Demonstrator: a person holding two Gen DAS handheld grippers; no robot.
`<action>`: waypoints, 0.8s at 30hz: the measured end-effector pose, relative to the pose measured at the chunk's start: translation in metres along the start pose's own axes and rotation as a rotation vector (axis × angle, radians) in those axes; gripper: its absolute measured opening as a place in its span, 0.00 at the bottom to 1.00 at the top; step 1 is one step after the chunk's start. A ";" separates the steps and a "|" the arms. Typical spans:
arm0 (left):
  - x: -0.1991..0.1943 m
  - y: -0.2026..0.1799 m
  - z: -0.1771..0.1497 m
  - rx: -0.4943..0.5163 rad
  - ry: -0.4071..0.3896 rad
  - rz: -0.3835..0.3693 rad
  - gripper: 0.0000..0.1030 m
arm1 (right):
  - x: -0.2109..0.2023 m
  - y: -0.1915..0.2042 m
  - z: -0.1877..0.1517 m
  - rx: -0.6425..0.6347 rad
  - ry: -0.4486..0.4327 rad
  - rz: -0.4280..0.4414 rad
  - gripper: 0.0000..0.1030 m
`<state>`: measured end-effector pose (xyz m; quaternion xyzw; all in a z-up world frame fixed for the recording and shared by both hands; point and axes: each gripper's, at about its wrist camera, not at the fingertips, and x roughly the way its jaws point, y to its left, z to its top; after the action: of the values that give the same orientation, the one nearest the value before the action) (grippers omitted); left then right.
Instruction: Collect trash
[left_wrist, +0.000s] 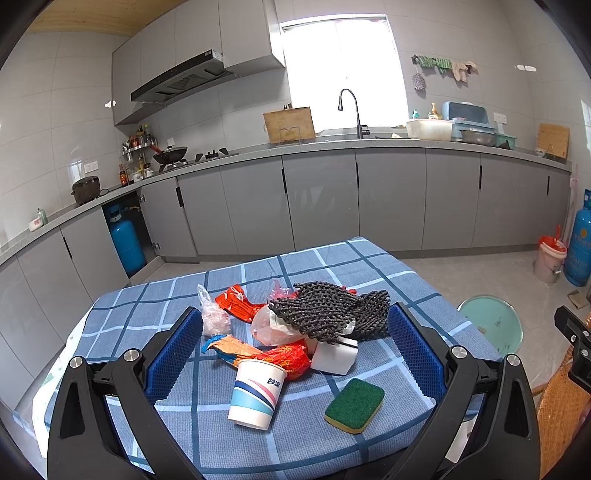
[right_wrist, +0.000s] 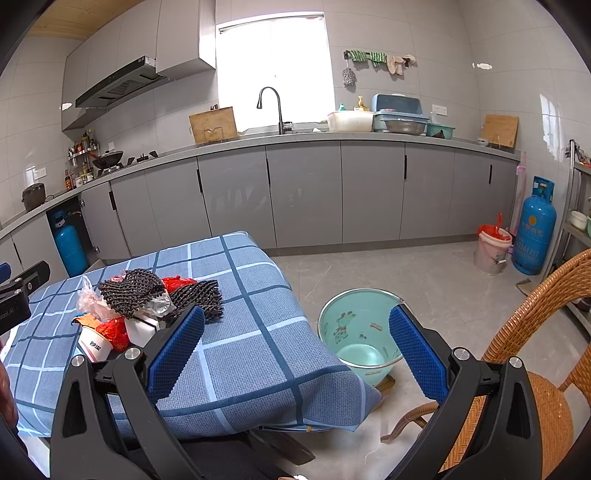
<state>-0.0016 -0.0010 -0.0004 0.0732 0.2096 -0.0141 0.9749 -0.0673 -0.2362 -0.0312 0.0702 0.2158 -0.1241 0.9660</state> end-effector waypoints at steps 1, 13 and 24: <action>0.001 0.000 0.000 0.000 0.000 -0.001 0.96 | 0.000 0.000 0.000 0.000 0.000 -0.001 0.96; -0.001 -0.001 0.003 0.001 0.001 -0.002 0.96 | 0.003 0.003 -0.004 0.001 0.007 0.002 0.95; -0.001 -0.002 0.003 0.001 0.002 -0.001 0.96 | 0.003 0.006 -0.007 -0.001 0.011 0.004 0.95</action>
<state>-0.0009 -0.0029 0.0025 0.0734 0.2104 -0.0147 0.9748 -0.0656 -0.2298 -0.0385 0.0707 0.2208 -0.1217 0.9651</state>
